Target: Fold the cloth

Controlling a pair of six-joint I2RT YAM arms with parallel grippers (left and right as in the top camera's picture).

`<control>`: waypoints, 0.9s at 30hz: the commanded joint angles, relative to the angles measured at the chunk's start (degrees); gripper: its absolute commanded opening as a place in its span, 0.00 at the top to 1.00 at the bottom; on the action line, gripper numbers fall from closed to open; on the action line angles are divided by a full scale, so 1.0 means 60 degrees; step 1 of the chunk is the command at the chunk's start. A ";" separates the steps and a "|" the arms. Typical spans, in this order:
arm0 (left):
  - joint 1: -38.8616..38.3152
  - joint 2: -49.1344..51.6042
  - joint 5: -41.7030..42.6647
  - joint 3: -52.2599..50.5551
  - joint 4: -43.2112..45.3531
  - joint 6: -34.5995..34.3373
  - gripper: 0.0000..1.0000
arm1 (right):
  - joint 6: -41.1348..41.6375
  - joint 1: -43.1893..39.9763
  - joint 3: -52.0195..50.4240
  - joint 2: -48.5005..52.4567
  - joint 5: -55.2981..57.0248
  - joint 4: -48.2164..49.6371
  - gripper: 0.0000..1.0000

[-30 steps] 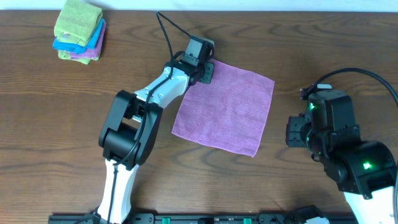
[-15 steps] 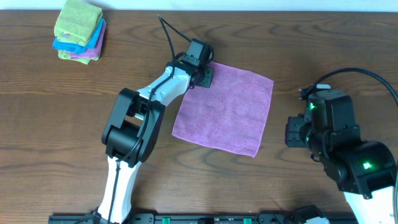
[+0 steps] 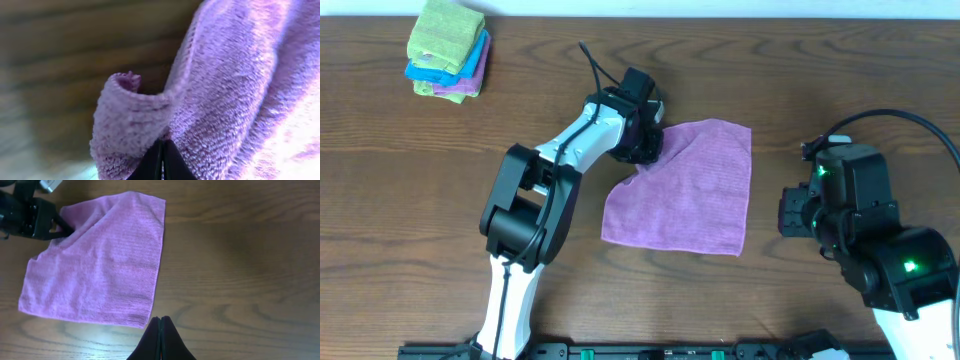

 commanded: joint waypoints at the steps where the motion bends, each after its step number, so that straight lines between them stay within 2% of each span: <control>1: 0.0084 0.0583 -0.3177 -0.0444 -0.0521 -0.0772 0.94 | -0.0073 -0.0076 0.0022 -0.0095 -0.0047 -0.0011 0.99; 10: 0.1147 0.0583 -0.5176 -0.0444 -0.0823 -0.1577 0.94 | -0.0076 -0.0076 0.0022 -0.0106 -0.0117 -0.0047 0.99; 14: 0.1800 0.0583 -0.4648 -0.0444 -0.0754 -0.1555 0.94 | -0.0076 -0.0076 0.0022 -0.0106 -0.0193 -0.0033 0.99; 17: 0.2055 0.0579 -0.3716 -0.0444 -0.0368 -0.0845 0.94 | -0.0040 -0.0076 0.0022 -0.0102 -0.0262 0.0073 0.99; 23: 0.1789 0.0579 -0.3067 -0.0444 0.0219 0.0302 0.94 | -0.0044 -0.0076 0.0022 -0.0102 -0.0342 0.0120 0.99; 27: 0.1362 0.0579 -0.2994 -0.0441 0.0164 0.0412 0.94 | -0.0044 -0.0076 0.0022 -0.0102 -0.0401 0.0222 0.99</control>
